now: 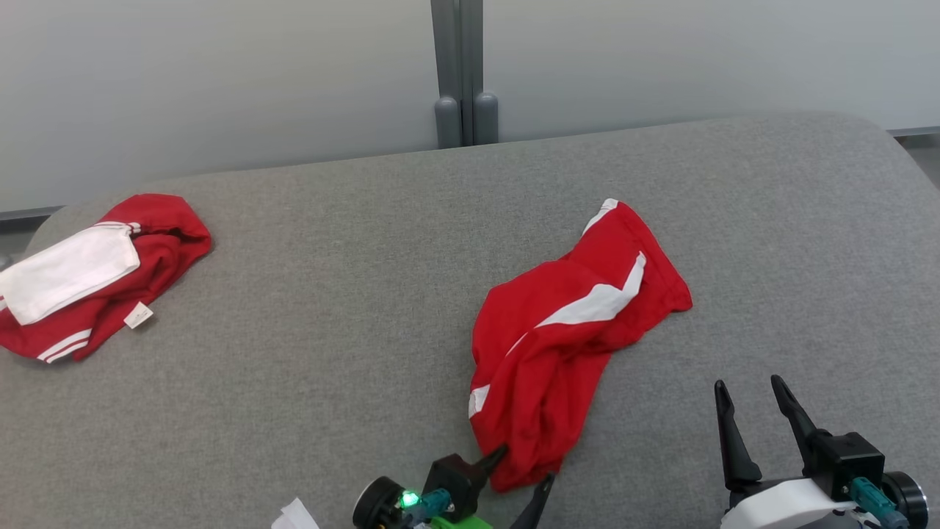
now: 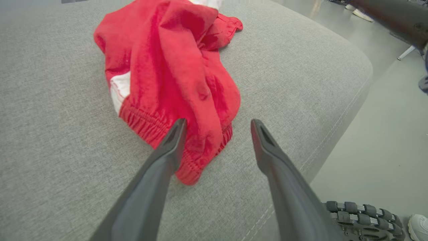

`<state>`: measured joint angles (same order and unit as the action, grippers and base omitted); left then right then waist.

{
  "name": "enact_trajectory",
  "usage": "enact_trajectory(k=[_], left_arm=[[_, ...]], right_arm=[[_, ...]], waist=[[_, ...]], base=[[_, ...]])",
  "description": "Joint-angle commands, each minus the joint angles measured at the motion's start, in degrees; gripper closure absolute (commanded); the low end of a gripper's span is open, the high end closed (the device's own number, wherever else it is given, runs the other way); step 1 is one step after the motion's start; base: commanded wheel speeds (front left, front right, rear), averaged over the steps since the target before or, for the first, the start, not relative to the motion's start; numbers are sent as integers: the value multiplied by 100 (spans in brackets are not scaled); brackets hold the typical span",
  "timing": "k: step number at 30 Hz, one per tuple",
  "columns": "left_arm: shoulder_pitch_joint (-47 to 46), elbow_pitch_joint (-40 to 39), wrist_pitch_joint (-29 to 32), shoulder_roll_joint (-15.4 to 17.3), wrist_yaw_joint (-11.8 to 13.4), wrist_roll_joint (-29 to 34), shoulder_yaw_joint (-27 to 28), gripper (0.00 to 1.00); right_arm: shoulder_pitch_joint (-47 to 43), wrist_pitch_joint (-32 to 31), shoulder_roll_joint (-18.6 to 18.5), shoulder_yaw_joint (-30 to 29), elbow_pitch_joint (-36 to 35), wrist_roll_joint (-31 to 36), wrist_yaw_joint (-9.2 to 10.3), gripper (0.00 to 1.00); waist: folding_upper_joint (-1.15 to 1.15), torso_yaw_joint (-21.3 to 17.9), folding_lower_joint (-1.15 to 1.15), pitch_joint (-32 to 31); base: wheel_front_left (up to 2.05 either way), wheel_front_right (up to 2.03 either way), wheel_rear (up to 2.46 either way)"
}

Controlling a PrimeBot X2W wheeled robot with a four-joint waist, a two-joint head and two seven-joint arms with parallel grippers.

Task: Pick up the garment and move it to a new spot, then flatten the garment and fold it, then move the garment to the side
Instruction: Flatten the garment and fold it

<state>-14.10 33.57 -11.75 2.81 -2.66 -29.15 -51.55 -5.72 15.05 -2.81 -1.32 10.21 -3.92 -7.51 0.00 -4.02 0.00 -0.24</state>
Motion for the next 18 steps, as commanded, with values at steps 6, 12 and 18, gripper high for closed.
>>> enact_trajectory(k=[6, 12, 18], left_arm=[[-259, -362, -251, 18, 264, -183, 221, 0], [-407, -553, -235, 193, 510, -300, 634, 0], [-620, -143, 51, 262, 478, -468, 743, 0]], right_arm=[[-5, 20, -14, -81, 21, -21, 4, 0], [51, 20, -14, -73, 22, -42, 4, 0], [112, 20, -14, -17, -1, -26, 4, 0]], waist=[[0, 61, 0, -50], [0, 59, 0, -68], [0, -72, 0, 64]], base=[[0, 0, 0], [0, 0, 0], [0, 0, 0]])
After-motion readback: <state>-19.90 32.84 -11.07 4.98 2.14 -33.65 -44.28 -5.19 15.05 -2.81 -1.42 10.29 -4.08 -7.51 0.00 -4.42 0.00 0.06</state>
